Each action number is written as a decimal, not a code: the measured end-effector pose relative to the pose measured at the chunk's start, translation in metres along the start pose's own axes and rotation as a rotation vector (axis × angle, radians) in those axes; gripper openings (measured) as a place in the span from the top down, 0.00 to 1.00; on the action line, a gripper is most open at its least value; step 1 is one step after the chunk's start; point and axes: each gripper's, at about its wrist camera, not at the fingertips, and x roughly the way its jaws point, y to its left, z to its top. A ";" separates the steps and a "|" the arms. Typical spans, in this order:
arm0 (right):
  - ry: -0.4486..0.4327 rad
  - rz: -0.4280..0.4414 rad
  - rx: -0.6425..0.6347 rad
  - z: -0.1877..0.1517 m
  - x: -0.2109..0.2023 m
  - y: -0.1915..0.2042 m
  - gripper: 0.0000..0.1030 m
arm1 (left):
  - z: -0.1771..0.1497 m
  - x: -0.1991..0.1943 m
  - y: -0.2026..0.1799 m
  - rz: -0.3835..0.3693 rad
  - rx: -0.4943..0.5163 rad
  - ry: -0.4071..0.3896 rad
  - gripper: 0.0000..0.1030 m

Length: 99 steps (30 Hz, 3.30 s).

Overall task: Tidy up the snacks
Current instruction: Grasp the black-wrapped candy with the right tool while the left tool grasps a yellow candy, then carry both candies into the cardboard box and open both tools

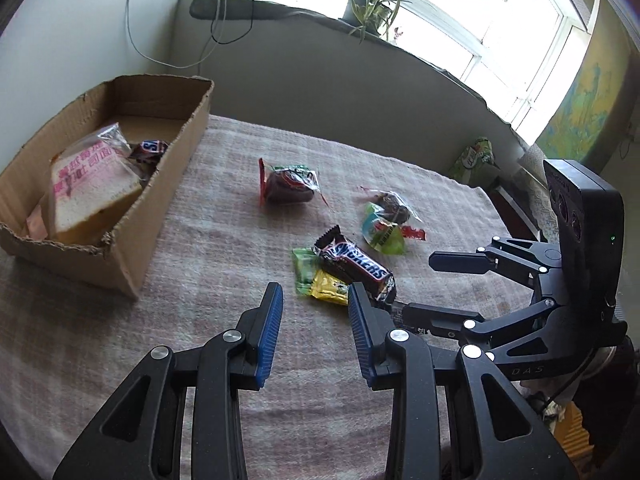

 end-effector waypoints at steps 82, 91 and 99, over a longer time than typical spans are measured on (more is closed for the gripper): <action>-0.107 -0.013 0.011 0.042 -0.032 -0.004 0.75 | 0.026 -0.020 0.001 0.142 0.089 -0.104 0.77; -0.142 0.013 -0.028 0.102 -0.020 0.024 0.75 | 0.036 -0.050 0.058 0.209 0.010 -0.170 0.77; -0.139 0.039 -0.059 0.158 0.009 0.045 0.75 | 0.044 -0.063 0.104 0.264 -0.045 -0.198 0.77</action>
